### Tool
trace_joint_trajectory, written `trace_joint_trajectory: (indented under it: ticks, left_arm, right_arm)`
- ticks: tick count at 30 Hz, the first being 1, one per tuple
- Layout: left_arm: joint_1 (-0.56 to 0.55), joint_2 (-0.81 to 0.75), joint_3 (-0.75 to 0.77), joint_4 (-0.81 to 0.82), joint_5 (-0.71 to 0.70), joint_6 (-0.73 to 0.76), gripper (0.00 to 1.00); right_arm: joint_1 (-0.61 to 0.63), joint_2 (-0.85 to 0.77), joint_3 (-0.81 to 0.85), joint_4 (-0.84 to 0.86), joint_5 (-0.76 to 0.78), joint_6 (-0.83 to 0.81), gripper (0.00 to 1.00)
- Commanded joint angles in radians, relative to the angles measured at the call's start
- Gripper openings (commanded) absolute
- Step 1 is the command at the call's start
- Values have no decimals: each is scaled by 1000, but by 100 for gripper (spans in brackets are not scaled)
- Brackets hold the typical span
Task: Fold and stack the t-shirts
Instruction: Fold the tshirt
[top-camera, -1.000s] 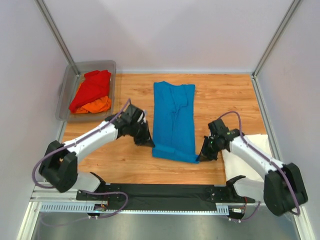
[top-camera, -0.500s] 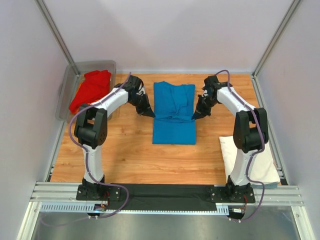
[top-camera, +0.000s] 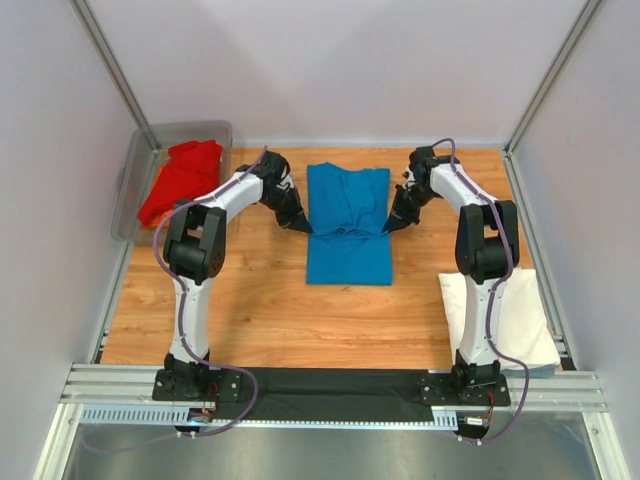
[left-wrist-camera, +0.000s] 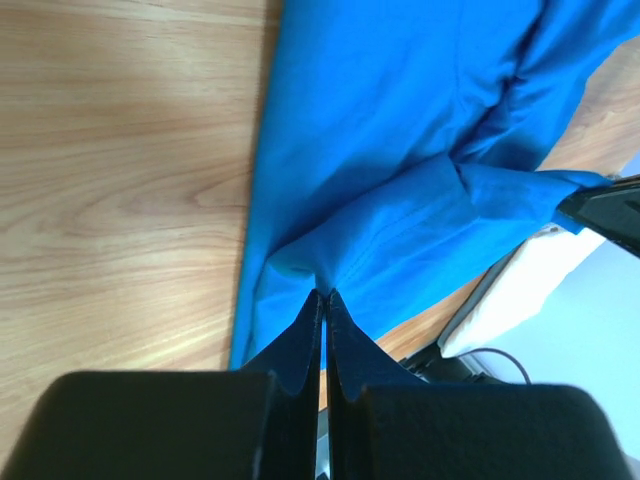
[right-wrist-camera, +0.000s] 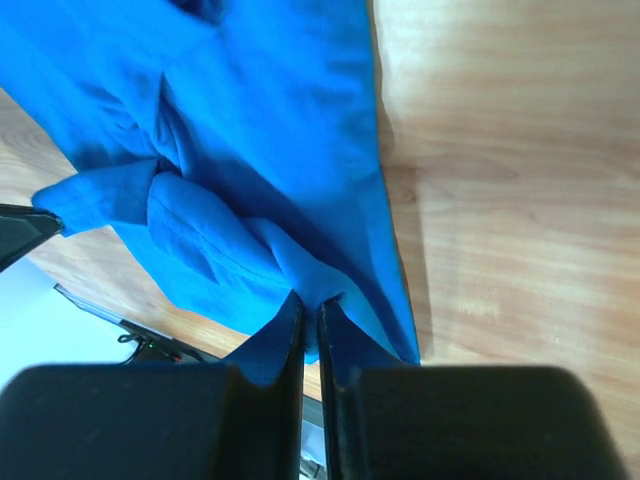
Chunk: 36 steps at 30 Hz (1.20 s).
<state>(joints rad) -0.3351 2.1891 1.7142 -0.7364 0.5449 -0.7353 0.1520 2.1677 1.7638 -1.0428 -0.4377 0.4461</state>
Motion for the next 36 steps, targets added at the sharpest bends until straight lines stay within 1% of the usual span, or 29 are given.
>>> trace_joint_trajectory:
  ticks: [1, 2, 3, 4, 5, 6, 7, 8, 9, 10, 11, 12, 14, 15, 16, 17, 18, 19, 20, 22, 23, 24, 26, 27, 28, 31, 34, 36]
  left_arm:
    - [15, 4, 50, -20, -20, 0, 0]
    - [21, 9, 61, -24, -55, 13, 3]
    - [22, 18, 76, -40, -81, 23, 12]
    - [25, 27, 132, -67, -106, 68, 18]
    - [25, 40, 165, -136, -165, 88, 24]
    - [24, 34, 188, -155, -186, 106, 31]
    - [19, -7, 188, -155, -215, 140, 41]
    - [13, -38, 177, -152, -230, 154, 45]
    - [-8, -69, 138, -144, -241, 172, 48]
    - [-21, -121, 116, -124, -244, 188, 49]
    - [-33, -140, 90, -115, -226, 188, 50]
    - [-62, -156, 35, -103, -205, 185, 50]
    - [-93, -196, -31, -42, -166, 163, 47]
    - [-117, -204, -100, -9, -148, 156, 38]
    - [-130, -212, -129, 27, -116, 143, 33]
    - [-137, -209, -152, 79, -100, 130, 29]
    - [-145, -201, -178, 103, -85, 108, 26]
    - [-156, -178, -185, 130, -45, 102, 25]
    - [-159, -164, -186, 161, -40, 99, 25]
    - [-163, -120, -163, 178, -19, 103, 25]
    - [-163, -106, -154, 183, -16, 102, 25]
    - [-162, -92, -127, 180, -19, 102, 24]
    - [-153, -55, -94, 172, -16, 103, 24]
    - [-151, -49, -70, 169, -13, 103, 23]
    - [-150, -40, -64, 167, -14, 105, 23]
    - [-148, -37, -64, 155, -13, 117, 23]
    - [-148, -60, -102, 149, -11, 134, 23]
    - [-148, -89, -131, 135, -32, 154, 23]
  right_arm:
    - [-19, 40, 75, 29, -53, -24, 7]
    - [-28, 53, 95, 33, -53, -26, 11]
    - [-32, 84, 133, 41, -52, -24, 17]
    - [-40, 98, 161, 27, -39, -26, 26]
    - [-52, 106, 181, 15, -18, -27, 31]
    - [-55, 97, 206, 1, 23, -33, 36]
    - [-49, 80, 204, -20, 46, -58, 44]
    - [-45, 54, 191, -22, 71, -67, 48]
    - [-37, -12, 133, -20, 108, -72, 54]
    - [-17, -46, 99, -5, 112, -69, 55]
    - [-2, -109, 50, 7, 111, -60, 56]
    - [15, -136, -30, 24, 111, -53, 56]
    - [79, -195, -93, 64, 141, -46, 56]
    - [101, -210, -118, 79, 186, -44, 55]
    - [128, -223, -172, 130, 197, -38, 54]
    - [135, -230, -187, 148, 197, -37, 51]
    - [138, -229, -185, 148, 224, -30, 47]
    - [138, -227, -184, 148, 249, -27, 46]
    - [136, -232, -187, 159, 269, -30, 46]
    - [136, -223, -185, 202, 252, -43, 44]
    - [133, -186, -164, 211, 232, -44, 42]
    - [132, -160, -144, 210, 190, -43, 34]
    - [129, -80, -83, 210, 165, -37, 25]
    - [129, -59, -63, 217, 166, -35, 16]
    - [127, -37, -46, 231, 174, -32, 14]
    - [120, 43, 40, 231, 201, -49, 13]
    - [107, 127, 138, 195, 241, -95, 13]
    - [104, 139, 186, 150, 292, -125, 16]
